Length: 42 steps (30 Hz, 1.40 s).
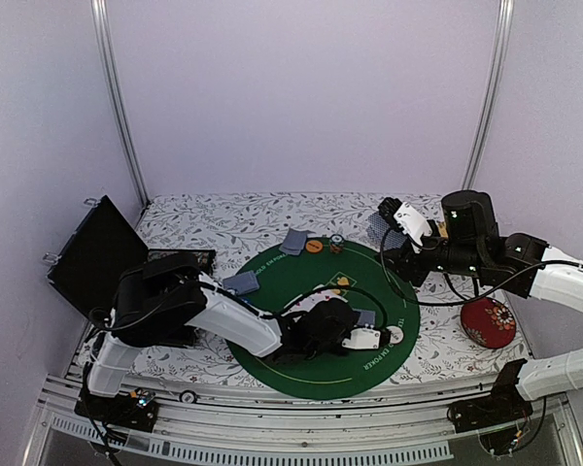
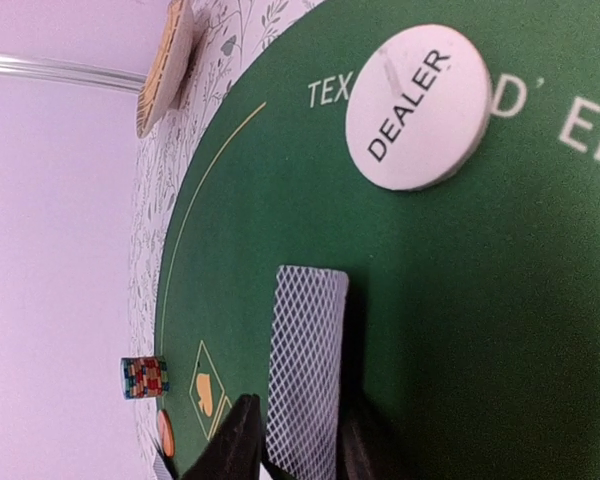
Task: Distribute texas hold em gaming equipment
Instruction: Pick up the poker card from the dealer area, then place the poker card in the community card area.
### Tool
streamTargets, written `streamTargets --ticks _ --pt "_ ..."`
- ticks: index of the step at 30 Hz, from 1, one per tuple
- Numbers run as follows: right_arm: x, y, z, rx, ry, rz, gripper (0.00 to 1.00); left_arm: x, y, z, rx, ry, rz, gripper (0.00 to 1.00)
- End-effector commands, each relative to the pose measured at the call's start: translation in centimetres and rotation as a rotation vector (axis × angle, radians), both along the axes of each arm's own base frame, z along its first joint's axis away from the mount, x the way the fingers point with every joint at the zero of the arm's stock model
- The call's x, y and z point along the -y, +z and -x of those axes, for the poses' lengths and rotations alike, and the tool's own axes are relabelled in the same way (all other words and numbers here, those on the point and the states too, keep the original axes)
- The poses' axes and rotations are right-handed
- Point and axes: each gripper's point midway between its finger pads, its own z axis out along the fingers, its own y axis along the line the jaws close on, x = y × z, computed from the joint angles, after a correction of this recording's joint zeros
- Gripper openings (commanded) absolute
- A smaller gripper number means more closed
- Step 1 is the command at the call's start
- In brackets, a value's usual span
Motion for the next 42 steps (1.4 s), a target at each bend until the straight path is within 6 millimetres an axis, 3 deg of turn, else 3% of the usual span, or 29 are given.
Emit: streamTargets --ticks 1,5,8,15,20,23,30,36,42 --pt "-0.1 2.8 -0.1 0.053 0.004 -0.057 0.44 -0.6 -1.2 -1.5 0.028 0.032 -0.038 0.28" --pt "0.1 3.0 0.0 0.057 0.001 -0.063 0.44 -0.6 -1.2 -1.5 0.021 0.03 -0.03 0.0" --pt "0.2 2.9 0.0 0.056 -0.004 -0.061 0.44 -0.3 -0.2 -1.0 0.003 0.002 -0.001 0.0" --pt "0.1 2.8 -0.2 0.055 -0.01 -0.056 0.44 -0.3 5.7 -0.4 -0.025 -0.107 0.156 0.0" --pt "0.1 2.7 -0.3 0.05 -0.01 -0.054 0.44 -1.9 8.3 -2.0 -0.021 -0.172 0.201 0.0" --pt "0.1 2.8 -0.3 0.051 -0.012 -0.058 0.44 -2.7 7.9 -3.4 -0.01 -0.197 0.162 0.0" --pt "0.0 2.7 -0.2 0.049 -0.008 -0.054 0.44 -4.0 4.2 -7.3 0.005 -0.239 0.004 0.0" --pt "-0.1 2.5 -0.2 0.043 -0.003 -0.053 0.44 -3.2 2.5 -7.7 -0.017 -0.315 -0.039 0.0" --pt "0.3 2.5 0.1 0.043 -0.009 -0.055 0.44 -3.9 -0.1 -9.6 -0.006 -0.296 -0.133 0.0"
